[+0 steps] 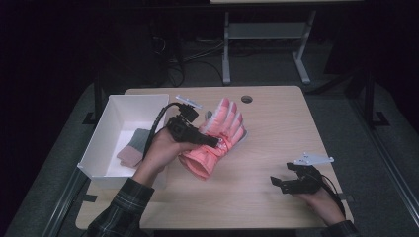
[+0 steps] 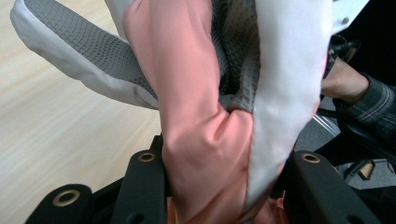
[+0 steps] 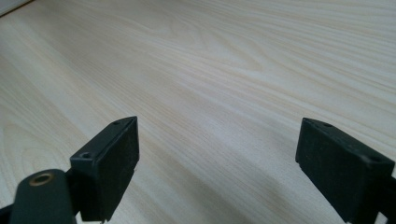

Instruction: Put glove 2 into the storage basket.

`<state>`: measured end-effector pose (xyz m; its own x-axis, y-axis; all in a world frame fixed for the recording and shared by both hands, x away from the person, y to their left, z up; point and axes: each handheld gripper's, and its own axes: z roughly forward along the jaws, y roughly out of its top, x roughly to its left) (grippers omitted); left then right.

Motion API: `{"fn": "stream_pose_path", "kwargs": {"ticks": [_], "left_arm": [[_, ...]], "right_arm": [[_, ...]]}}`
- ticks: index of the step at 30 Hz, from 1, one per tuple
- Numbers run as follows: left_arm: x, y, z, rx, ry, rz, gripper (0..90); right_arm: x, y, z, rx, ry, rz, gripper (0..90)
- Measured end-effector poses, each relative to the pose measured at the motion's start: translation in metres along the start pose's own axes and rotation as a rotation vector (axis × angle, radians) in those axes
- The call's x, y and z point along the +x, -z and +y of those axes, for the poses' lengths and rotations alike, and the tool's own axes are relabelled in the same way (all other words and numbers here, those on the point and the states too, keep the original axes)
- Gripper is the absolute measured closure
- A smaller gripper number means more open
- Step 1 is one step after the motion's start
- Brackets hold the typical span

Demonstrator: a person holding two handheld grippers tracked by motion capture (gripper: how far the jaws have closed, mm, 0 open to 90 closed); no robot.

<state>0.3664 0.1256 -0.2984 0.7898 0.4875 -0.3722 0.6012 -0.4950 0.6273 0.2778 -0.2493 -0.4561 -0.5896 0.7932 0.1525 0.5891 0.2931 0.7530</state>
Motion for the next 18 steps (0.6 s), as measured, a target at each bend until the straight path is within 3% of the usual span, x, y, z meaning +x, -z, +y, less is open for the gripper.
{"fn": "stream_pose_path", "kwargs": {"ticks": [9,18], "left_arm": [[0.01,0.048,0.003,-0.065,0.034,0.039,61.3],[0.025,0.095,-0.004,-0.141,0.073,0.091,61.3]], "right_arm": [[-0.002,0.0,0.0,0.0,0.002,-0.011,13.2],[-0.003,0.0,-0.001,0.001,0.0,-0.016,12.7]]}}
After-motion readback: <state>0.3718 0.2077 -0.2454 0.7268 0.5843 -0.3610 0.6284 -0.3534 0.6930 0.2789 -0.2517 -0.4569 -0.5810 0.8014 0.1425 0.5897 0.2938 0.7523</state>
